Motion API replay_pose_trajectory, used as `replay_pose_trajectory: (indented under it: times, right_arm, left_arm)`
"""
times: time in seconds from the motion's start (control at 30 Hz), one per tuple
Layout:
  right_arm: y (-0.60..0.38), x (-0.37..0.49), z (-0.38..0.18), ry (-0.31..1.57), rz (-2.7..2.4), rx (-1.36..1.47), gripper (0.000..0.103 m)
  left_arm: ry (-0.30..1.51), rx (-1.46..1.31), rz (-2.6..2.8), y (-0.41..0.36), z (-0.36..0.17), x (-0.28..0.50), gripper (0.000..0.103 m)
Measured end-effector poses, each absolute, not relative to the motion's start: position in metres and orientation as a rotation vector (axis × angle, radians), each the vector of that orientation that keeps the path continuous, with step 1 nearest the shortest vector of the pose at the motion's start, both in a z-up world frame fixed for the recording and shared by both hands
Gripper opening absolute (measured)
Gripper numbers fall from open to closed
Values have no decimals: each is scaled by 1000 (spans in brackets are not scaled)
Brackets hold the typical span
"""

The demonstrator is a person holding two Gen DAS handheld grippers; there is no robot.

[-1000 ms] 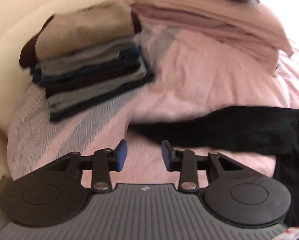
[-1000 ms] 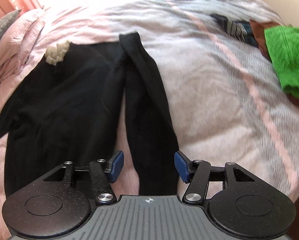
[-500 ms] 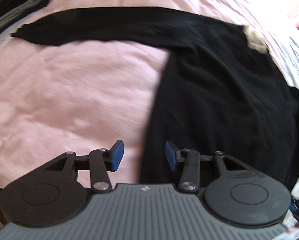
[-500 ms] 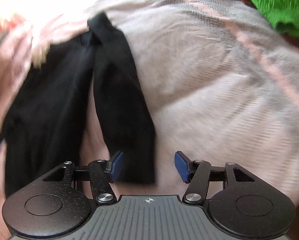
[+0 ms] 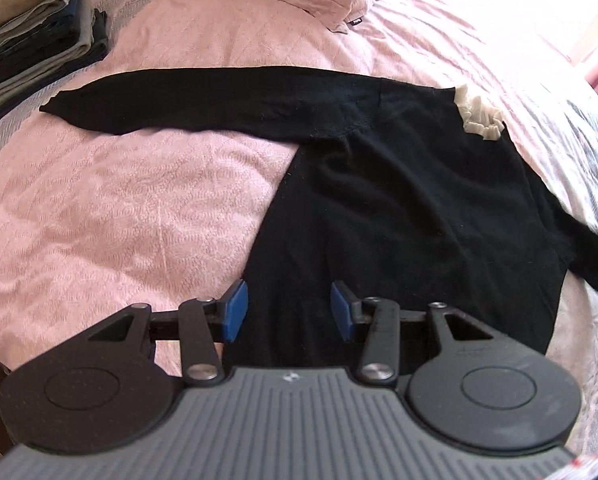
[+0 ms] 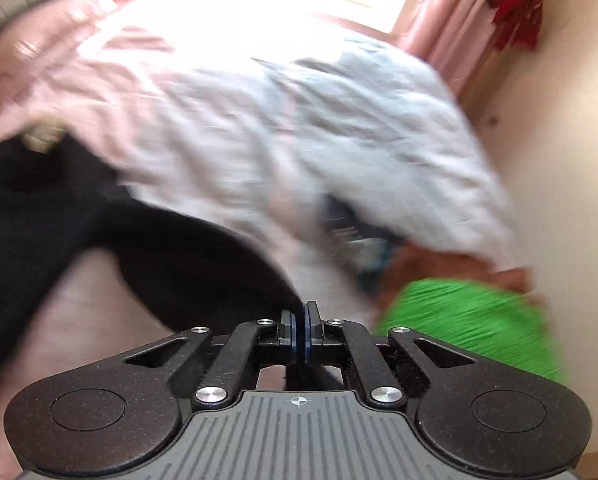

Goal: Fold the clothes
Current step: 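Grasp the sweater hem with both grippers and pull it away from the collar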

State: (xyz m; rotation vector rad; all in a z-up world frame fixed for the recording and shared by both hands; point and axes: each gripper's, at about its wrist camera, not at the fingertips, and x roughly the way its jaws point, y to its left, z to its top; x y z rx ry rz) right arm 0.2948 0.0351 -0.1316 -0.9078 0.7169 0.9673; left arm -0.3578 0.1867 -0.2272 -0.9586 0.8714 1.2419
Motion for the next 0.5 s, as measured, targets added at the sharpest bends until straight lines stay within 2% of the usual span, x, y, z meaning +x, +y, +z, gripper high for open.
replay_pose_trajectory:
  times: [0.03, 0.1, 0.13, 0.2, 0.3, 0.5]
  right_arm:
    - [41, 319, -129, 779, 934, -906, 2]
    - [44, 360, -139, 848, 805, -907, 31]
    - [39, 372, -147, 801, 693, -911, 50]
    - [18, 386, -166, 812, 568, -865, 54]
    - [-21, 375, -194, 965, 663, -586, 54]
    - [-77, 252, -271, 1281, 802, -157, 54]
  left_arm:
    - [881, -952, 1239, 184, -226, -356, 40]
    - [900, -961, 1236, 179, -228, -352, 40]
    - [906, -972, 1234, 177, -230, -351, 40]
    - [915, -979, 1229, 173, -234, -350, 41]
    - [945, -966, 1230, 171, -239, -352, 41]
    - [986, -973, 1220, 172, -251, -371, 41]
